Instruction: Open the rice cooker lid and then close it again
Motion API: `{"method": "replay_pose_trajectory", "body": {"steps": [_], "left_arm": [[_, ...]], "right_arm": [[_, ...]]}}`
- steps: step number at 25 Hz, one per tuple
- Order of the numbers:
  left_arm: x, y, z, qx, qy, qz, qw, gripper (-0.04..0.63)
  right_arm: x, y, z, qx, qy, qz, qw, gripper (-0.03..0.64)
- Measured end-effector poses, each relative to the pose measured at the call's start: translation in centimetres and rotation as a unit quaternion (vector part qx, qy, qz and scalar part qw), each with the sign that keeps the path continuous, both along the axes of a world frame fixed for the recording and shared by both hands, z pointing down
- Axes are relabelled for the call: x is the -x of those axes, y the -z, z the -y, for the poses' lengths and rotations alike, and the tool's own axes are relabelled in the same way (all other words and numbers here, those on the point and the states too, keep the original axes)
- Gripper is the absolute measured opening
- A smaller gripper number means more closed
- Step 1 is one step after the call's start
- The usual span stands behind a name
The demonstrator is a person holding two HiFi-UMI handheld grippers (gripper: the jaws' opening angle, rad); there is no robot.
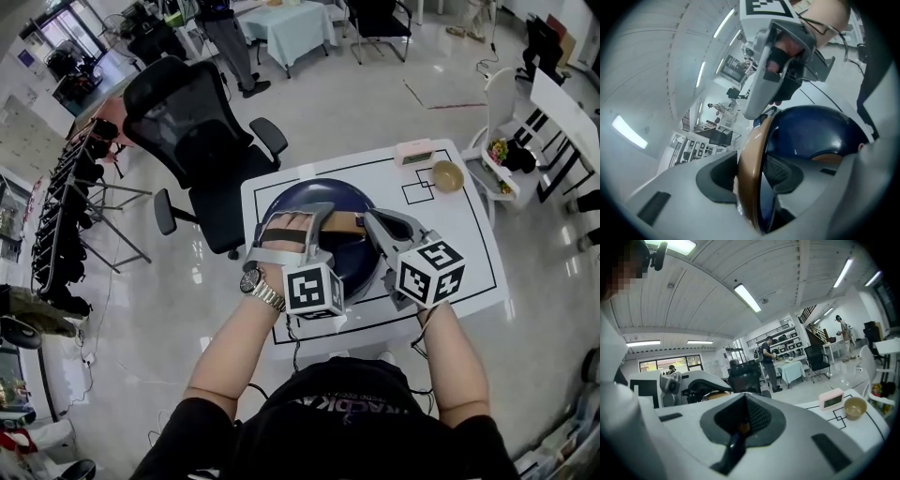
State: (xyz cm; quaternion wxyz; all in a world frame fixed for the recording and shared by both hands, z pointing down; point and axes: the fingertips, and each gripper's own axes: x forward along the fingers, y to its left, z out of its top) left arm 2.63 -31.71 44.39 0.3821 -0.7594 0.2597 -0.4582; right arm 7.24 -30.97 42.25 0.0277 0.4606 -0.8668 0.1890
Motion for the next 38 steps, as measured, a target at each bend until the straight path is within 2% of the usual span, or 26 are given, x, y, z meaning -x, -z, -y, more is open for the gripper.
{"method": "replay_pose_trajectory", "body": {"steps": [6,14,21,30,38], "left_arm": [[0.3,0.6,0.2,0.006,0.009,-0.017,0.9998,0.163],[2.1,3.6,0.4,0.021,0.027,-0.086,0.9957,0.163],[4.1,5.8,0.4,0.024,0.042,-0.143,0.9885,0.160],[7.7,8.5,1.1,0.027,0.075,-0.221,0.9721,0.152],[12.8,10.4,1.8,0.009,0.131,-0.283,0.9499,0.130]], "right_arm": [[0.1,0.7,-0.2,-0.010,0.005,-0.007,1.000,0.002],[-2.3,6.2,-0.7,-0.094,-0.029,0.025,0.995,0.002],[-4.8,8.6,-0.5,-0.118,-0.054,0.032,0.991,0.002],[-3.8,8.5,0.9,-0.110,-0.041,0.045,0.992,0.002],[-0.3,8.3,2.3,-0.107,0.001,0.042,0.993,0.002]]}}
